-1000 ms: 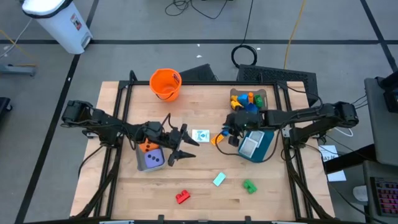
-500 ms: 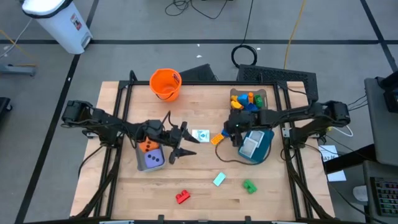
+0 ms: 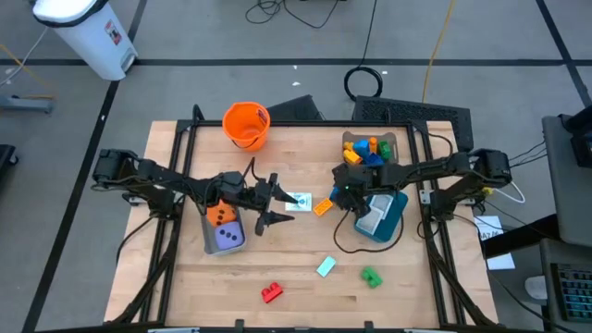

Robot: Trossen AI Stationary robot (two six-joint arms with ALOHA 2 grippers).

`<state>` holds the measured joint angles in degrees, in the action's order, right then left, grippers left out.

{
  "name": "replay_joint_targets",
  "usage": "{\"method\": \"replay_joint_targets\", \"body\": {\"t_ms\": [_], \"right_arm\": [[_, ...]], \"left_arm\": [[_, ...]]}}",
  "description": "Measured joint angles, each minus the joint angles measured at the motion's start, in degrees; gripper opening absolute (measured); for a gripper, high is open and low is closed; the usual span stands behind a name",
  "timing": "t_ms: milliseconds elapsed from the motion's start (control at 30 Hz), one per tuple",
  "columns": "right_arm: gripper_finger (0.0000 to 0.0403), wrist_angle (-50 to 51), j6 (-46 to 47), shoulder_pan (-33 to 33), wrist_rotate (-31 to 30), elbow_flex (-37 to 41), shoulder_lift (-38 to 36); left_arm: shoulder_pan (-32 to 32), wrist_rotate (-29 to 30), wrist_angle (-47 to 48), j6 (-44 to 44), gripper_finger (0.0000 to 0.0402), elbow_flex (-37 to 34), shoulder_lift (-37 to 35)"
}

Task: Pick & Place Toys
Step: Put the blue game piece into the black bin

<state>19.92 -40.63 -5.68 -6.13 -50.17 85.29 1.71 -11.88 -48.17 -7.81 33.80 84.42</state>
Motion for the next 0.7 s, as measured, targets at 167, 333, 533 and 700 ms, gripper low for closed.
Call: {"method": "replay_joint_targets", "body": {"t_ms": [167, 333, 533, 700], "right_arm": [[0.027, 1.71, -2.4, -2.27, -0.03, -0.99, 0.01], [0.0269, 6.91, -5.56, -3.87, -0.01, -5.44, 2.31], [0.0269, 13.91, -9.6, -4.46, 0.15, -11.38, 7.82], [0.0269, 16.53, -12.81, -4.45, 0.03, -14.4, 12.05]], "left_arm": [[-1.55, 0.0, -0.02, -0.04, 0.0253, 0.02, 0.0], [-2.52, -0.01, -0.02, -0.11, 0.0253, 0.02, 0.0], [-2.92, -0.09, 0.13, -0.28, 0.0253, 0.04, 0.0], [-2.96, -0.97, 0.38, -0.29, 0.0253, 0.04, 0.0]]}}
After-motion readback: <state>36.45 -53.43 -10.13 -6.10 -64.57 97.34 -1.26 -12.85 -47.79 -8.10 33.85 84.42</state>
